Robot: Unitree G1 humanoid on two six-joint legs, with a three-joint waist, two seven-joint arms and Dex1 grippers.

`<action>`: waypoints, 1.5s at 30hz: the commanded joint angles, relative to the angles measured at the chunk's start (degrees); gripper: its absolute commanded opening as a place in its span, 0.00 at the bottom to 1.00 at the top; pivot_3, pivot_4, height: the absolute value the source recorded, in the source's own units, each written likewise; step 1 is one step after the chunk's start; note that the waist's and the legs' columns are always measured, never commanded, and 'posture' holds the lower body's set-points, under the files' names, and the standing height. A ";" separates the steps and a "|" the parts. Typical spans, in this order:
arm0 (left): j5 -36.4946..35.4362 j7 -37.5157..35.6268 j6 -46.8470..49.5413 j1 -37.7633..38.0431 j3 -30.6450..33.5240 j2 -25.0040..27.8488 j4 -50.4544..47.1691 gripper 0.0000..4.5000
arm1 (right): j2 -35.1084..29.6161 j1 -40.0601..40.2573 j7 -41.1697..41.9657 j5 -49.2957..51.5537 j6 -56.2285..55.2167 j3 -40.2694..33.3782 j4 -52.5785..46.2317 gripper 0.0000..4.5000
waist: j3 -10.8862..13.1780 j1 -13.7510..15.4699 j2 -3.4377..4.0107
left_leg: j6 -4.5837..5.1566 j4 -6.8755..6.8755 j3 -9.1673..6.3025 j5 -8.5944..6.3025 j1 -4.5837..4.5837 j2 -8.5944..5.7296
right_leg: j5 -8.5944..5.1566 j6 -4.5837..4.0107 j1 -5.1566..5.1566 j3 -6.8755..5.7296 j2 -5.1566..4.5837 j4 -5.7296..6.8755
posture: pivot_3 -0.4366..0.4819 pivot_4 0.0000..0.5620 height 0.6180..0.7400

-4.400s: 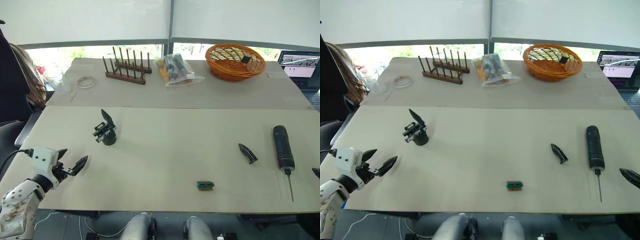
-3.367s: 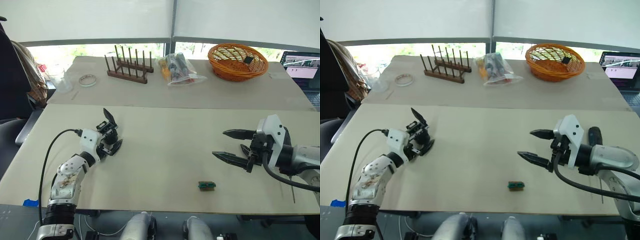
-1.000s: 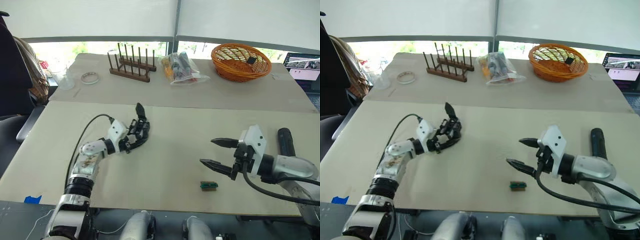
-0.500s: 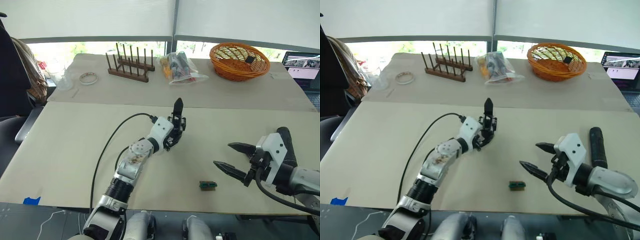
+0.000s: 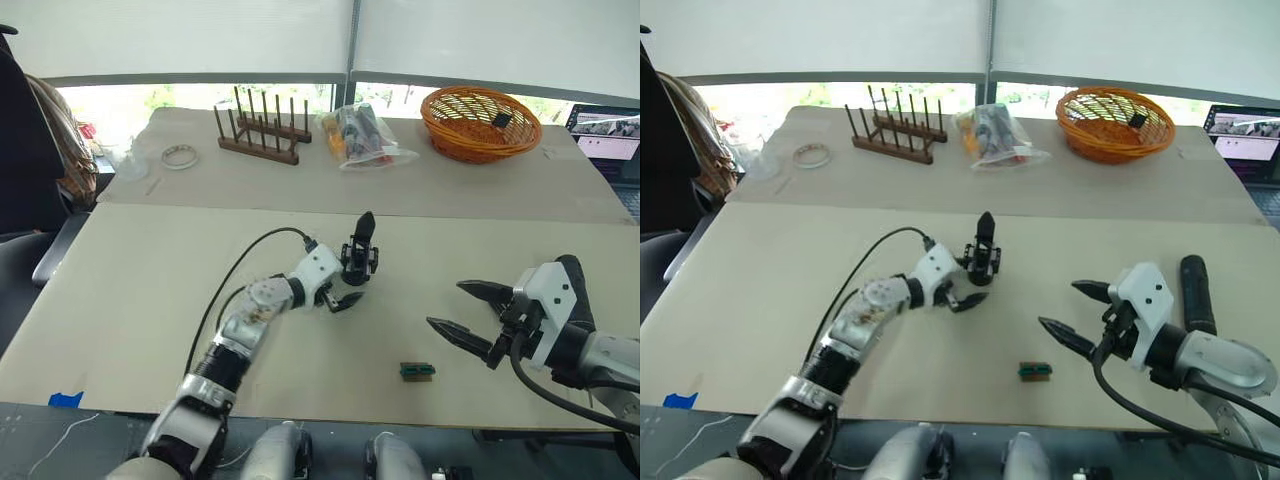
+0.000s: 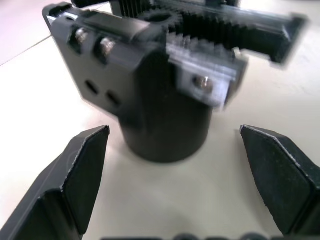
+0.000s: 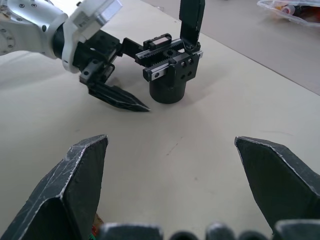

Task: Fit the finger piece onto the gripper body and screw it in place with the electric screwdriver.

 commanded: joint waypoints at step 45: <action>2.27 -6.01 -2.70 -0.74 -1.86 -10.70 2.68 0.99 | 0.87 7.20 -4.61 2.19 0.27 -4.67 -7.68 1.00 | -0.01 0.13 0.02 | 0.37 0.63 -0.05 -0.18 -0.30 0.01 | 0.10 0.19 0.03 -0.01 -0.03 0.00 | 0.48 0.27 1.00</action>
